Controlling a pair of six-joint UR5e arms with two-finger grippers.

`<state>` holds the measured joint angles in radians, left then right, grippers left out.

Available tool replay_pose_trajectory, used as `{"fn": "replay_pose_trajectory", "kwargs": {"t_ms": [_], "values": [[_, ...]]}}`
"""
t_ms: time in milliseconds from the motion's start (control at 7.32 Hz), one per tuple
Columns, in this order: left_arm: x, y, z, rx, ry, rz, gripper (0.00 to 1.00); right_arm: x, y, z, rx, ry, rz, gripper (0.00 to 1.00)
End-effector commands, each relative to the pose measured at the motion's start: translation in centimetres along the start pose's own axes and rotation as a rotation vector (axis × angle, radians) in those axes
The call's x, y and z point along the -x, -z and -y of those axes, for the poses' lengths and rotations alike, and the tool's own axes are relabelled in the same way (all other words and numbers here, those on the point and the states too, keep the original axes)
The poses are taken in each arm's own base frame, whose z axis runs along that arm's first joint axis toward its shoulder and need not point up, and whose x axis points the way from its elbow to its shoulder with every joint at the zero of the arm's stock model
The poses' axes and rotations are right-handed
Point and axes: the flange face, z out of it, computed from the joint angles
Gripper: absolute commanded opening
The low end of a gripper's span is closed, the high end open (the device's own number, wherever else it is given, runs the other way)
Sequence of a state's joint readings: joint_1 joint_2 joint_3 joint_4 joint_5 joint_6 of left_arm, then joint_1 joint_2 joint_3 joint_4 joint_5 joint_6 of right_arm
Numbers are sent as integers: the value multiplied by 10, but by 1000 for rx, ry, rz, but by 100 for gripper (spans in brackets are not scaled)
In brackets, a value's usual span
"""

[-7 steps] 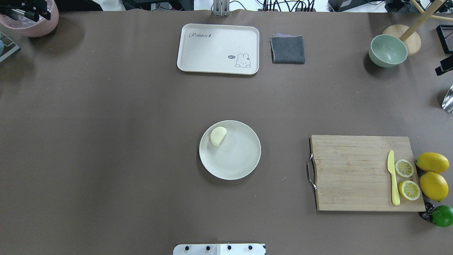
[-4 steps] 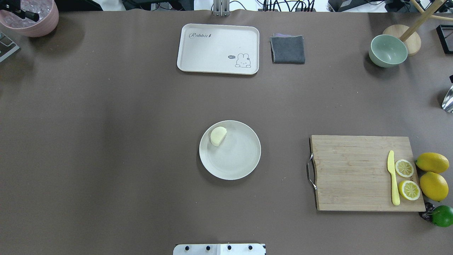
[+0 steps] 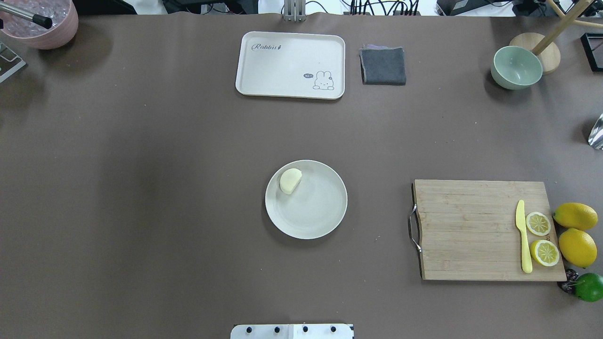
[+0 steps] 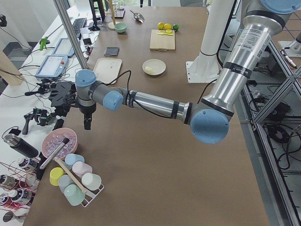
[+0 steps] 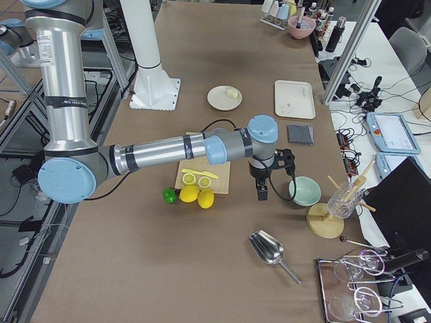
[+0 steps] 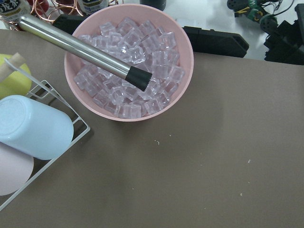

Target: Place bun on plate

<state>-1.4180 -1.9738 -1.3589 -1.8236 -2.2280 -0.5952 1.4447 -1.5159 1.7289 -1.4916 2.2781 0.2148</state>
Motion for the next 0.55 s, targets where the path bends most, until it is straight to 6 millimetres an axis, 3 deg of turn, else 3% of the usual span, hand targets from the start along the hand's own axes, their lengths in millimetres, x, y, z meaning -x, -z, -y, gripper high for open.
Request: {"fn": "replay_pose_trajectory", "kwargs": {"t_ms": [0, 273, 410], "values": [[39, -4, -5, 18, 57, 10, 98, 0, 7, 3, -13, -1, 16, 100], [66, 4, -5, 7, 98, 18, 98, 3, 6, 20, -16, 3, 14, 100], [70, 5, -6, 7, 105, 20, 98, -3, -3, 24, -4, -6, 12, 100]]}}
